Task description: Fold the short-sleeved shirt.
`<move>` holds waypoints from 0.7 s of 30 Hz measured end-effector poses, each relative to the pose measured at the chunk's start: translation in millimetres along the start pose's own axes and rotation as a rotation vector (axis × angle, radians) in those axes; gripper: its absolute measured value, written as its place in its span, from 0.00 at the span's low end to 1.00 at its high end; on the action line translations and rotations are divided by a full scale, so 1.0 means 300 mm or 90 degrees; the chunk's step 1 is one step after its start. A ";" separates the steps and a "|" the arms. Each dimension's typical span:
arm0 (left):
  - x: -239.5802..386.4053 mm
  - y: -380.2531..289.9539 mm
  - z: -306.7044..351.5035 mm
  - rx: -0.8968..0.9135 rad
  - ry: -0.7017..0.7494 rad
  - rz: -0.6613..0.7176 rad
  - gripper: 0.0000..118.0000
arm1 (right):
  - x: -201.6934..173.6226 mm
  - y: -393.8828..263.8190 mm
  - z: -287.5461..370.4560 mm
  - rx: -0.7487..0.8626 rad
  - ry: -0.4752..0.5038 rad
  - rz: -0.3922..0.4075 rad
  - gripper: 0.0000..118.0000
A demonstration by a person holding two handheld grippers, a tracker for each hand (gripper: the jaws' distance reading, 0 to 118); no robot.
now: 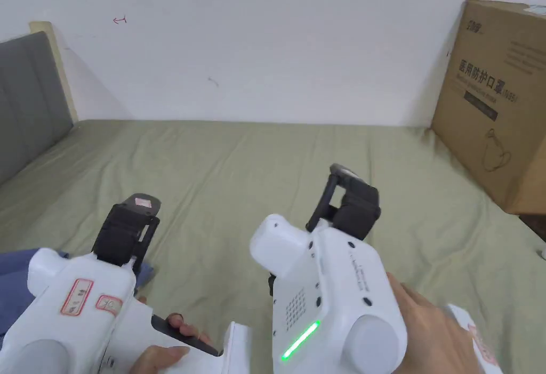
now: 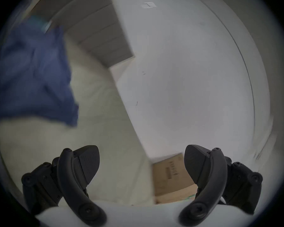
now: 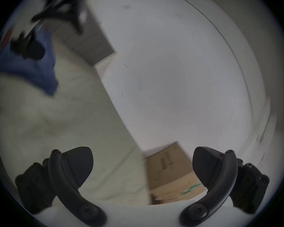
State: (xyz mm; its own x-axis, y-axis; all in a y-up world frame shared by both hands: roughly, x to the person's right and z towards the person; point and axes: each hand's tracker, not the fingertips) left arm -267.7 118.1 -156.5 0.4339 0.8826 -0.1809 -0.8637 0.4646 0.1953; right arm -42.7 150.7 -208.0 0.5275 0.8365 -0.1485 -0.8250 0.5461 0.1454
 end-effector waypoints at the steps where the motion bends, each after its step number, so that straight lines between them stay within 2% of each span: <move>1: 0.052 0.013 0.003 0.009 -0.005 -0.082 0.91 | 0.036 0.002 -0.008 -0.006 0.006 -0.094 1.00; 3: 0.170 0.029 0.010 0.019 -0.014 -0.224 0.91 | 0.142 -0.012 -0.021 -0.028 0.002 -0.310 1.00; 5: 0.299 0.017 0.026 0.022 -0.048 -0.382 0.91 | 0.243 -0.067 -0.033 -0.039 0.012 -0.584 1.00; 6: 0.339 0.004 0.032 0.025 -0.064 -0.449 0.92 | 0.272 -0.108 -0.030 -0.039 0.011 -0.683 1.00; 7: 0.379 -0.020 0.038 0.024 -0.073 -0.540 0.92 | 0.273 -0.157 -0.032 -0.057 -0.021 -0.769 1.00; 9: 0.420 -0.076 0.042 -0.008 -0.053 -0.703 0.92 | 0.239 -0.247 -0.029 -0.109 -0.097 -0.780 1.00; 11: 0.410 -0.129 0.044 -0.030 -0.042 -0.800 0.92 | 0.213 -0.308 -0.023 -0.164 -0.126 -0.752 1.00; 13: 0.378 -0.159 0.048 -0.014 -0.032 -0.780 0.92 | 0.208 -0.323 -0.009 -0.153 -0.132 -0.706 1.00; 16: 0.346 -0.143 0.047 -0.036 -0.024 -0.685 0.91 | 0.223 -0.277 0.012 -0.097 -0.165 -0.612 1.00; 17: 0.346 -0.139 0.045 -0.046 -0.019 -0.674 0.91 | 0.230 -0.257 0.018 -0.082 -0.167 -0.597 1.00; 19: 0.349 -0.127 0.036 -0.053 -0.029 -0.677 0.91 | 0.243 -0.236 0.027 -0.051 -0.148 -0.602 1.00; 21: 0.356 -0.120 0.025 -0.057 -0.020 -0.672 0.89 | 0.256 -0.218 0.030 -0.072 -0.128 -0.616 1.00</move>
State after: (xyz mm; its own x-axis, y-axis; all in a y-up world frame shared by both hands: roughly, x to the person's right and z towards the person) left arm -188.3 196.2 -175.5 0.9806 0.0368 -0.1925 -0.0605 0.9911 -0.1187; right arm 53.6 179.8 -220.1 0.9994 0.0314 0.0159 -0.0306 0.9984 -0.0471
